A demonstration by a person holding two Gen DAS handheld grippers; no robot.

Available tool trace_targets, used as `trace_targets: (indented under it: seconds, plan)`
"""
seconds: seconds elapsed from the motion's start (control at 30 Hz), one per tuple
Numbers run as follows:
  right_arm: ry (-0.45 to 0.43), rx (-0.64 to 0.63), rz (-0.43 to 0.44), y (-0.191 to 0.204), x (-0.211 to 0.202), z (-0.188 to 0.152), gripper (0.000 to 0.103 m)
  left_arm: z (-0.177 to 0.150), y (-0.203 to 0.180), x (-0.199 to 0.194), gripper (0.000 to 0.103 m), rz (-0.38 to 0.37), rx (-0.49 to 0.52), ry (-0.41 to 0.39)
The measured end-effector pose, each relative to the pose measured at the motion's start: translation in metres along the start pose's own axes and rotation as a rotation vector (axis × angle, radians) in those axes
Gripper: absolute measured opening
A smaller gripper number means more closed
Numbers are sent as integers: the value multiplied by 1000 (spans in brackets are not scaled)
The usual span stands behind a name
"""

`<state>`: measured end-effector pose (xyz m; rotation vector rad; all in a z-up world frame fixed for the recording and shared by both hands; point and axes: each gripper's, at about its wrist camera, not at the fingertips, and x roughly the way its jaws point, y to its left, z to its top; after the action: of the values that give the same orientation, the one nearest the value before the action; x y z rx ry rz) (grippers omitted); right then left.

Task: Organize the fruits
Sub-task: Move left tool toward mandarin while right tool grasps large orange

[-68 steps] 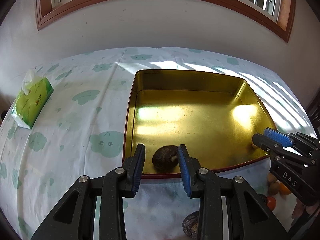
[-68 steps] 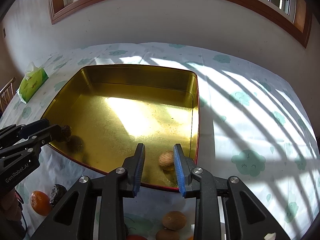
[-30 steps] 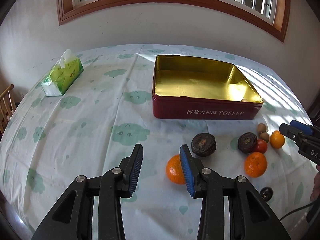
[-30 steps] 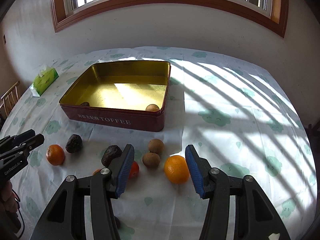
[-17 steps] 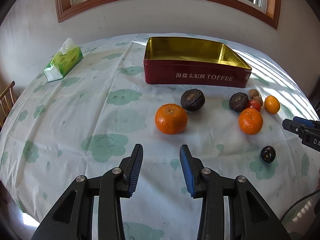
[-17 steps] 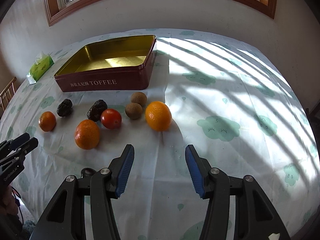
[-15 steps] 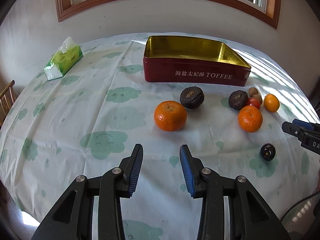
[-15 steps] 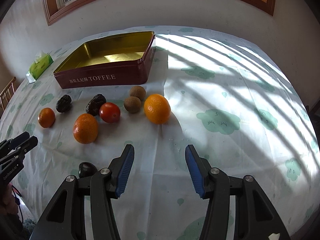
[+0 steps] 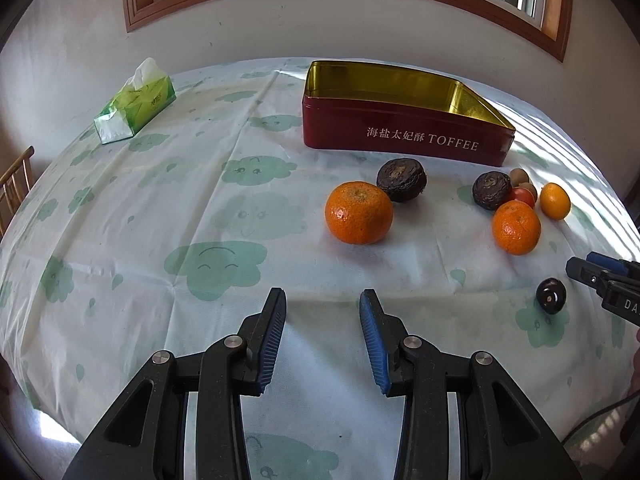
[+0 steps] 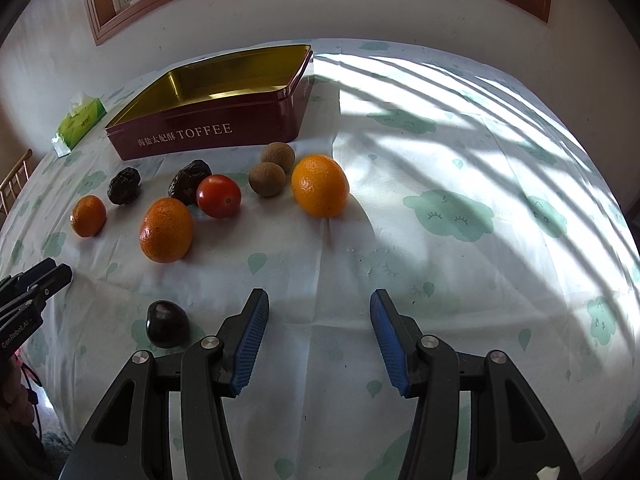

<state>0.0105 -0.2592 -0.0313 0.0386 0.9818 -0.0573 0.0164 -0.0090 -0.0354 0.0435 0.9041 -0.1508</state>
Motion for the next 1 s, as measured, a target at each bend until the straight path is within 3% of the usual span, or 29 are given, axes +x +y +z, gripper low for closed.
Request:
trace_targets:
  seconds: [0.6, 1.0]
  plan:
    - [-66, -42, -19, -1, 22, 27, 51, 8, -5, 12, 49, -3, 21, -34]
    - [-83, -63, -11, 4, 36, 47, 39, 21, -16, 22, 49, -3, 54, -39]
